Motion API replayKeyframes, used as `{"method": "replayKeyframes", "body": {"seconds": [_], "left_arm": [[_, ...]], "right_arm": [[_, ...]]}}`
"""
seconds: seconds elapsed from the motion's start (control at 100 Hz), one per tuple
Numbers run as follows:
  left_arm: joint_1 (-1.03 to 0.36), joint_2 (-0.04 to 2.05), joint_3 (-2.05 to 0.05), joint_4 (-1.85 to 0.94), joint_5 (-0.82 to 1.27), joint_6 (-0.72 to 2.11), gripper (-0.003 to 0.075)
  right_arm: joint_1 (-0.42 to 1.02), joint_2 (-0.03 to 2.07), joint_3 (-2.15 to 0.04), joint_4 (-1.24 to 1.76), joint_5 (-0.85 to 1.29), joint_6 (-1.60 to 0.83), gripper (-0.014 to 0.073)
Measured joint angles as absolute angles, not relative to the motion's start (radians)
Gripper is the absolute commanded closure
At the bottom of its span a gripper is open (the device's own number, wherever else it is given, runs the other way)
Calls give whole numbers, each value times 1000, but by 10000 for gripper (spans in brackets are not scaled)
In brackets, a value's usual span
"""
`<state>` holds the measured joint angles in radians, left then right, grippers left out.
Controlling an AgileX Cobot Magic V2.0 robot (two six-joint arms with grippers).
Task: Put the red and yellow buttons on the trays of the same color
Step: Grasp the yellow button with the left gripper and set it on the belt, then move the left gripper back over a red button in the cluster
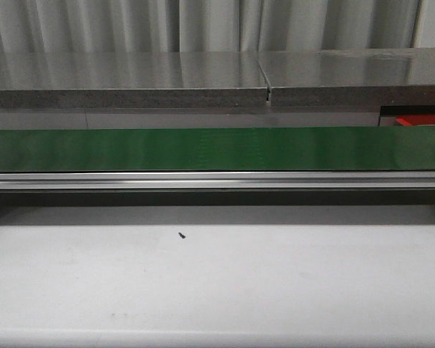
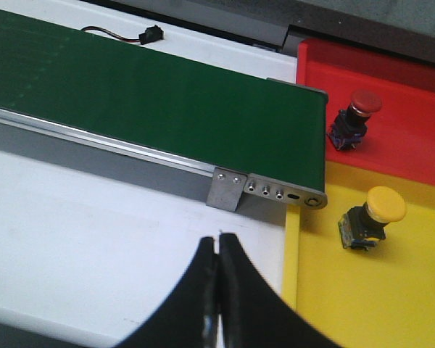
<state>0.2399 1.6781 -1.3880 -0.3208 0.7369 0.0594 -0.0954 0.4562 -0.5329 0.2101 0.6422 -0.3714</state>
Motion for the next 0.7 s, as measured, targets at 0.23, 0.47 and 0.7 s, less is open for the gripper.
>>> {"method": "replayKeyframes", "body": {"seconds": [0.23, 0.47, 0.7], "left_arm": [[180, 1731, -1388, -282, 739, 65, 738], [170, 1777, -1388, -292, 745, 88, 420], [170, 1775, -1388, -341, 745, 129, 19]], "right_arm": [[-95, 456, -533, 210, 642, -371, 692], [-95, 456, -533, 210, 642, -371, 692], [-95, 456, -533, 210, 642, -371, 692]]}}
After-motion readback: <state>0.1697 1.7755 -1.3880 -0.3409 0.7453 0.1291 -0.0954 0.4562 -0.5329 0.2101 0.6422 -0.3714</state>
